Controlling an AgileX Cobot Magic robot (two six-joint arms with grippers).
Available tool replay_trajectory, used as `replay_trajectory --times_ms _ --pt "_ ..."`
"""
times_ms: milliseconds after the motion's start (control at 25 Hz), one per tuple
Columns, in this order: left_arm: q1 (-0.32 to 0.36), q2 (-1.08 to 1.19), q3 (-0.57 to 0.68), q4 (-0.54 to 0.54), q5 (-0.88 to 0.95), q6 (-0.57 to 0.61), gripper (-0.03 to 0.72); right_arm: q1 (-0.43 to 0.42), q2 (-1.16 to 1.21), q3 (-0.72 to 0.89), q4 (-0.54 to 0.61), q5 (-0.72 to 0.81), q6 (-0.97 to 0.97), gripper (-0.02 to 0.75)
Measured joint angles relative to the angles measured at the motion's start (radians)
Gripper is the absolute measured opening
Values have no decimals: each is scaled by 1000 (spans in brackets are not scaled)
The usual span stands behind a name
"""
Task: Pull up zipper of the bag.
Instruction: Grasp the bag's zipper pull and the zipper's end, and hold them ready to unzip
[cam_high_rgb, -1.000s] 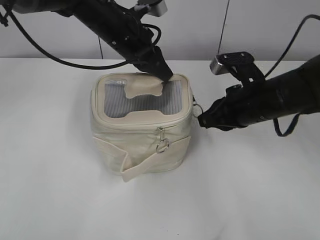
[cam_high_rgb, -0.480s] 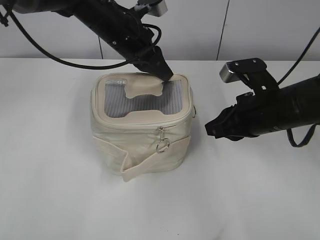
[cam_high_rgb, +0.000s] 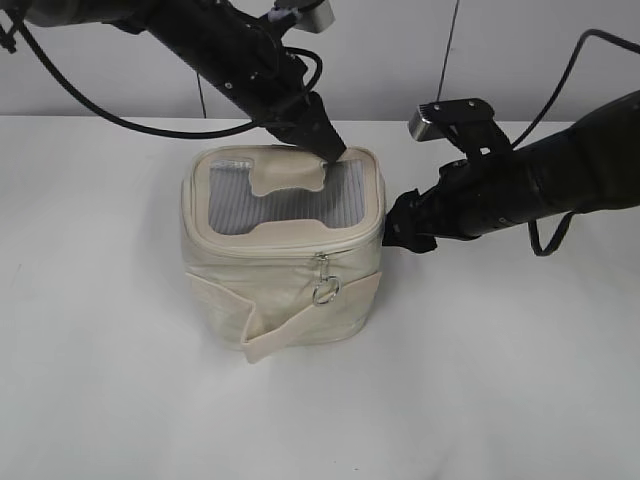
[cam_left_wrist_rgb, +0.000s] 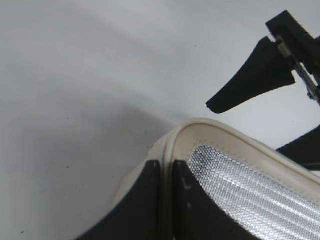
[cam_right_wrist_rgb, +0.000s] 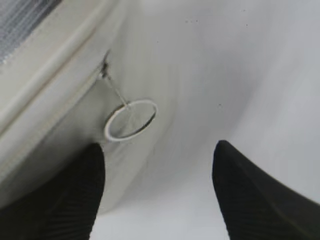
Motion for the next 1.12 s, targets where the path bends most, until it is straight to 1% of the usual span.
replay_trajectory --times_ms 120,240,320,400,440,480,520,560,600,640,800,880,1120 --pt "0 0 0 0 -1 0 33 0 28 -34 1 0 0 531" --pt "0 0 0 0 -2 0 33 0 59 -73 2 0 -4 507" --pt "0 0 0 1 -3 0 33 0 83 -109 2 2 -9 482" --pt "1 0 0 4 -4 0 33 -3 104 -153 1 14 -19 435" --pt "1 0 0 5 -8 0 33 -4 115 -167 -2 20 -21 366" --pt "1 0 0 6 -8 0 33 -4 122 -177 -6 23 -23 246" --pt "1 0 0 7 -8 0 33 -4 126 -183 -14 29 -25 151" --pt "1 0 0 7 -7 0 33 -4 128 -185 -27 39 -21 79" --pt "1 0 0 7 -7 0 33 -6 128 -187 -42 53 -10 34" --pt "1 0 0 8 -7 0 33 -6 128 -188 -70 67 18 10" --pt "1 0 0 6 -7 0 33 -6 109 -172 -210 98 185 8" --pt "1 0 0 5 -8 0 33 -5 77 -132 -251 93 220 8" --pt "1 0 0 5 -10 -1 33 -5 -51 -5 -276 87 237 8"
